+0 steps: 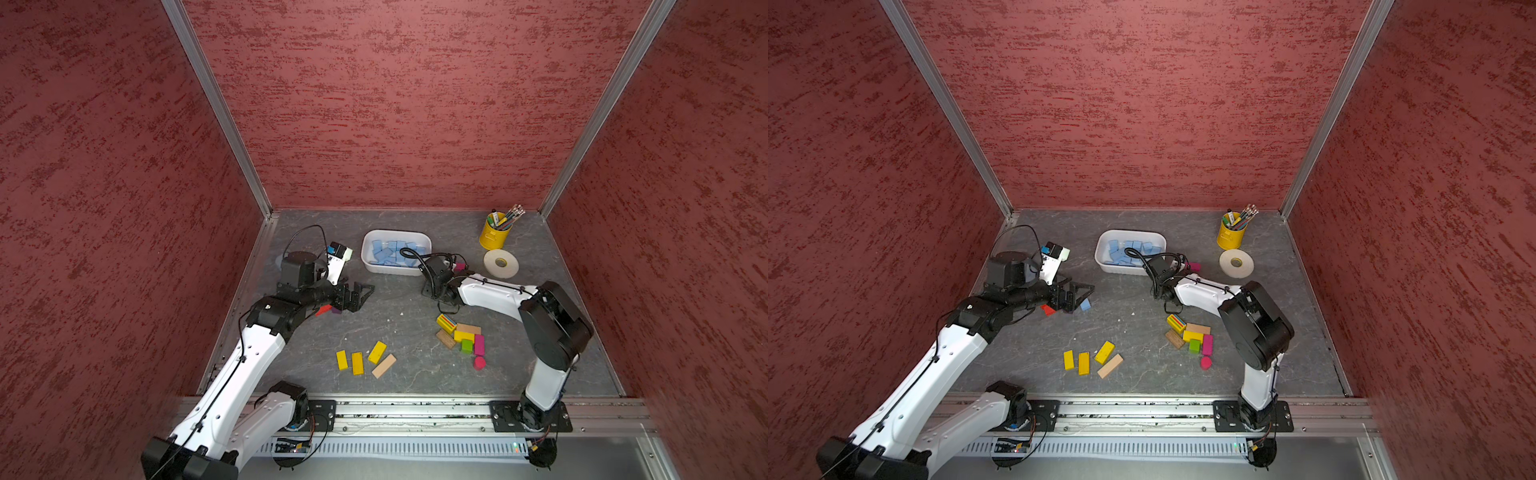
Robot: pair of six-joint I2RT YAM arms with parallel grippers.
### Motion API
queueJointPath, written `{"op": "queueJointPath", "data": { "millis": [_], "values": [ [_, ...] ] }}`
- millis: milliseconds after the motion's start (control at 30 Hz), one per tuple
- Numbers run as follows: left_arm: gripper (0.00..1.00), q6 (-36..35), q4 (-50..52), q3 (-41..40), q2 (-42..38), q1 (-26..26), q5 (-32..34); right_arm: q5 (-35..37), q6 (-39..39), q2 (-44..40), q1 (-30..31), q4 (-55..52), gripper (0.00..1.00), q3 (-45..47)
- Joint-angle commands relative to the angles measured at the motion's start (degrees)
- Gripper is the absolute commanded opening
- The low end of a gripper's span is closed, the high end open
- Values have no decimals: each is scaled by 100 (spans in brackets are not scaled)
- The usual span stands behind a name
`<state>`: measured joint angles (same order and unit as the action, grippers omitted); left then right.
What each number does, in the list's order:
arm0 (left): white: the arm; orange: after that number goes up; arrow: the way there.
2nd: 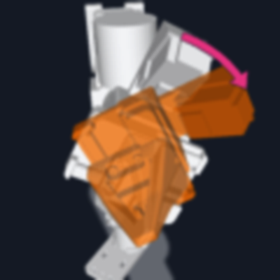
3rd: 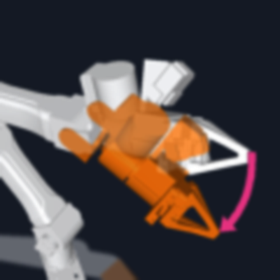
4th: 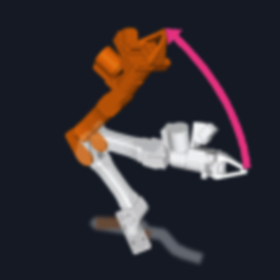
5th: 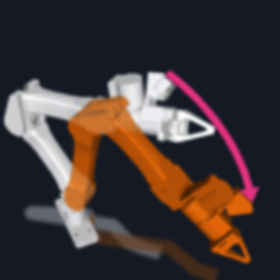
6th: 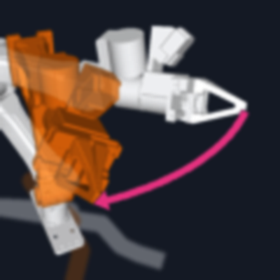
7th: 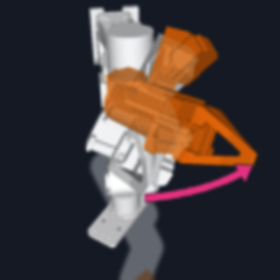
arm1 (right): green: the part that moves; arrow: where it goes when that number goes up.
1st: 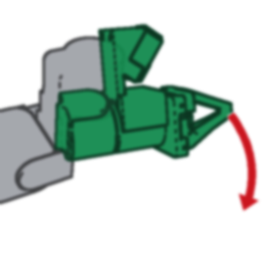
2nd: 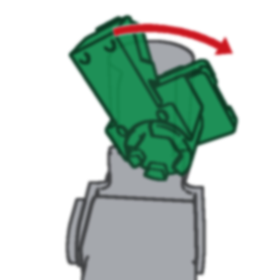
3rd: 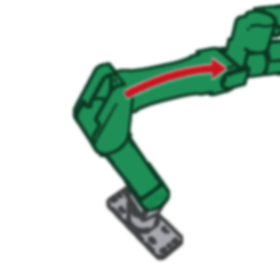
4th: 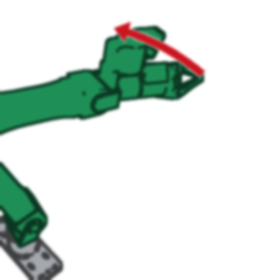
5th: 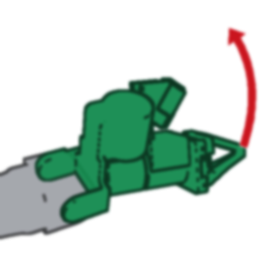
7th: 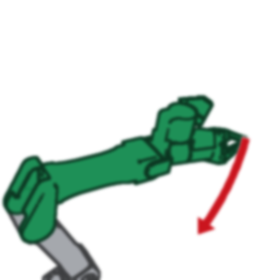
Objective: Pick out the blue building blocks
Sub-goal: Pick up the building block from the center of the board.
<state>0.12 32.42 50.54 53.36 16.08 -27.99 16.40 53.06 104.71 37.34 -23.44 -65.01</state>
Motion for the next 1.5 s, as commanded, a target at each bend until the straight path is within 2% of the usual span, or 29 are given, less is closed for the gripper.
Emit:
{"op": "queueJointPath", "data": {
  "millis": [0,733,800,1200,1467],
  "values": [
    [100,-98,-86,-44,-102,-26,57,328,283,111,-34,-257,59,-150],
    [100,-108,-86,-62,-95,-43,66,294,253,646,-79,-391,38,-486],
    [100,-109,-80,-62,-95,-48,66,284,252,646,-84,-406,33,-486],
    [100,-118,-92,-71,-177,-55,140,294,106,49,-81,-392,16,-501],
    [99,-133,-105,-86,-221,-65,173,171,-251,-361,-78,-199,15,-763]
  ]
}}
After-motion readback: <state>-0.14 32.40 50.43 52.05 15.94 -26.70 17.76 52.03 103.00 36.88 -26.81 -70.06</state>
